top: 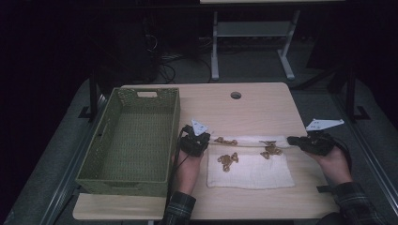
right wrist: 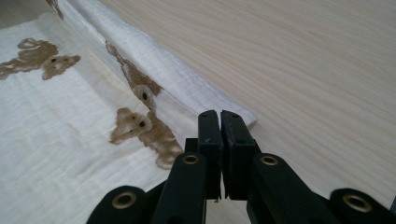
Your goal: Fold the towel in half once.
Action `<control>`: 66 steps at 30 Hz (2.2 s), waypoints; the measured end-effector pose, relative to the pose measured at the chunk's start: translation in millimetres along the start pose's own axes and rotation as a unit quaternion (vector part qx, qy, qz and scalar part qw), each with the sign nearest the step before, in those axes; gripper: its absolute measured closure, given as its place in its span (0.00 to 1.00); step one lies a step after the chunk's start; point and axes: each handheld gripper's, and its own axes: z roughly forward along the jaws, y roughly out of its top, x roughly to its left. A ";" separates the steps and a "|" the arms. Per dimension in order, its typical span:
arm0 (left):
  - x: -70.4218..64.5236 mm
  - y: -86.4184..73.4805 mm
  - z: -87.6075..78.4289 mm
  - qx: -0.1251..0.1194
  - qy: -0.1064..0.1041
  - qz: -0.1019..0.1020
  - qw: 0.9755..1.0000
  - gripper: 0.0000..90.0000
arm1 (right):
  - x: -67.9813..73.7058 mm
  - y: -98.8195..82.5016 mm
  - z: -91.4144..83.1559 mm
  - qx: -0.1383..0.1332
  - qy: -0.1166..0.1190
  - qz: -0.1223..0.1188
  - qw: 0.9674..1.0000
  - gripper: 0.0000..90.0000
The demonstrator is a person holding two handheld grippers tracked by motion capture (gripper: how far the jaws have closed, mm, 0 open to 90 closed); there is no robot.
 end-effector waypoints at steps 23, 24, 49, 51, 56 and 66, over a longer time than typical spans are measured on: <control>-26.2 -23.4 -39.1 -0.007 -0.001 0.012 1.000 0.97 | 32.3 -27.9 -33.6 -0.015 0.026 -0.014 0.999 0.96; -27.1 -24.7 -40.8 -0.008 -0.003 0.011 1.000 0.97 | 33.6 -29.3 -34.9 -0.016 0.028 -0.013 0.999 0.96; -50.0 -69.7 -58.5 0.027 -0.019 0.002 0.999 0.97 | 60.8 -57.7 -43.8 0.018 0.064 -0.021 0.998 0.96; -49.9 -72.5 -59.0 0.031 -0.023 0.002 0.999 0.97 | 61.8 -60.3 -44.4 0.022 0.068 -0.024 0.997 0.96; -51.6 -78.0 -60.3 0.045 -0.033 0.001 0.998 0.97 | 63.5 -66.2 -43.0 0.037 0.081 -0.018 0.996 0.96; -52.6 -66.5 -60.8 0.034 -0.045 0.005 0.998 0.79 | 62.2 -61.2 -43.1 0.023 0.091 -0.016 0.995 0.80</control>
